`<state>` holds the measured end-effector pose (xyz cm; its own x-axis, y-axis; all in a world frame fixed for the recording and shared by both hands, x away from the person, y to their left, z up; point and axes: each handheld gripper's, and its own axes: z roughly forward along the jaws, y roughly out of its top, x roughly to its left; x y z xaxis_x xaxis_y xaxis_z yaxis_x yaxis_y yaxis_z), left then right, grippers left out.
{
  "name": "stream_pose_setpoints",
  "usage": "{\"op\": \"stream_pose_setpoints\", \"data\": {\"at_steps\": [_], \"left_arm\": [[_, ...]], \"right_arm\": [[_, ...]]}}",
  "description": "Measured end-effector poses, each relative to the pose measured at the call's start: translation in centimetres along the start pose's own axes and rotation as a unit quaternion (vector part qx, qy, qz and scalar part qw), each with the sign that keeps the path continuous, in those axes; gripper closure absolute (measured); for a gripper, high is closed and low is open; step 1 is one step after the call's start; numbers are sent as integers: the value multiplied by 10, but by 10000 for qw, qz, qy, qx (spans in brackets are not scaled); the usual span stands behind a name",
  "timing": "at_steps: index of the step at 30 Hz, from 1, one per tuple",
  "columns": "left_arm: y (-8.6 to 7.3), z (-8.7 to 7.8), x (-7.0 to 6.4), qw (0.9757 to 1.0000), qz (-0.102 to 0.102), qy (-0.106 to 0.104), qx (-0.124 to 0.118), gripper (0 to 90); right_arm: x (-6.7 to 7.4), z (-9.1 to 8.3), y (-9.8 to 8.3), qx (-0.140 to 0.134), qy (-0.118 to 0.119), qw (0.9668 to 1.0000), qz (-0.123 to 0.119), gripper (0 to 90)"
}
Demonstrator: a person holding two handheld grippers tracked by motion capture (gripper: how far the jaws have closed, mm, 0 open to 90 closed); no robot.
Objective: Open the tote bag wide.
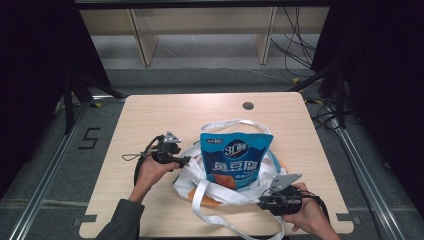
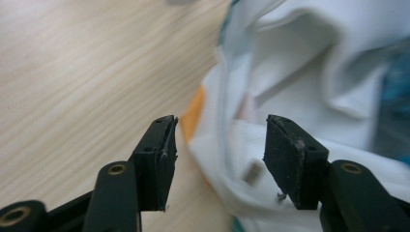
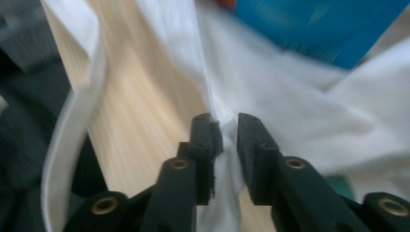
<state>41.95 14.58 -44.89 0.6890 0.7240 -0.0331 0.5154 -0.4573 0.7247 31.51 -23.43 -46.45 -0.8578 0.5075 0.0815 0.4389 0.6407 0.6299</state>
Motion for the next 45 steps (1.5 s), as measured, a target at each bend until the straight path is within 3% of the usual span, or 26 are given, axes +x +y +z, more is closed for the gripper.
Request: {"op": "stream_pose_setpoints", "data": {"at_steps": [1,3,4,5,6,7,10,12,15,19,21,24,26,28,29,31,32,35,36,37,38,39,41,42,43,45], "left_arm": [[2,-13,-12,9996,181,-49,-202,461],[4,-18,-17,9993,223,-30,-288,456],[5,-22,-22,9988,193,-166,-413,491],[6,-26,-32,9967,75,-532,-602,569],[6,-26,-32,9967,75,-532,-602,610],[7,-28,-38,9962,245,-605,-584,610],[2,-24,-54,9934,383,-936,-536,788],[-2,-20,-57,9925,388,-1067,-461,837],[-23,-3,-68,9911,492,-1237,-21,869],[-42,9,-74,9905,781,-1072,364,870],[-56,20,-76,9903,683,-1147,384,892],[-58,22,-76,9912,628,-1085,421,893],[-55,18,-79,9915,777,-957,421,867],[-48,10,-81,9916,859,-949,213,829],[-42,3,-80,9913,861,-988,69,785],[-30,-11,-78,9924,854,-849,-252,782],[-23,-16,-74,9925,934,-702,-363,775],[-8,-20,-54,9928,827,-364,-791,765],[-7,-17,-47,9947,633,-225,-782,763],[-7,-13,-38,9939,873,83,-668,780],[-10,-8,-30,9939,866,219,-648,780],[-21,3,-18,9968,491,104,-622,799],[-29,10,-9,9960,718,255,-457,823],[-29,10,-9,9960,718,255,-457,823],[-35,19,-5,9976,538,137,-410,824],[-37,23,-2,9975,603,158,-347,834]], "right_arm": [[-1,-14,8,-298,-61,9995,21,708],[-1,-19,11,-502,-109,9987,26,696],[-3,-25,14,-698,-157,9974,45,692],[-6,-34,18,-926,-301,9951,153,706],[-6,-34,18,-926,-301,9951,153,706],[-11,-37,20,-1004,-491,9937,83,726],[-31,-35,18,-974,-883,9912,123,845],[-39,-31,17,-944,-971,9907,111,869],[-65,-17,11,-793,-1188,9894,248,900],[-80,-6,4,-550,-1389,9882,330,900],[-87,5,-7,-298,-1247,9893,702,900],[-88,17,-13,-158,-1371,9888,576,900],[-87,19,-12,-16,-1438,9884,497,900],[-89,21,-11,-149,-1473,9882,393,900],[-85,15,-8,-162,-1461,9878,508,893],[-83,11,-5,-344,-1438,9878,498,886],[-81,2,0,-393,-1401,9880,511,881],[-76,-12,9,-818,-1373,9865,368,869],[-75,-14,9,-840,-1391,9862,325,868],[-78,-12,6,-737,-1500,9849,455,868],[-78,-12,6,-737,-1500,9849,455,868],[-85,-7,-1,-582,-1590,9840,558,878],[-94,-2,-9,-487,-1526,9850,639,900],[-94,-2,-9,-487,-1526,9850,639,900],[-98,3,-12,-408,-1418,9861,766,900],[-99,5,-12,-338,-1370,9867,807,900]]}}
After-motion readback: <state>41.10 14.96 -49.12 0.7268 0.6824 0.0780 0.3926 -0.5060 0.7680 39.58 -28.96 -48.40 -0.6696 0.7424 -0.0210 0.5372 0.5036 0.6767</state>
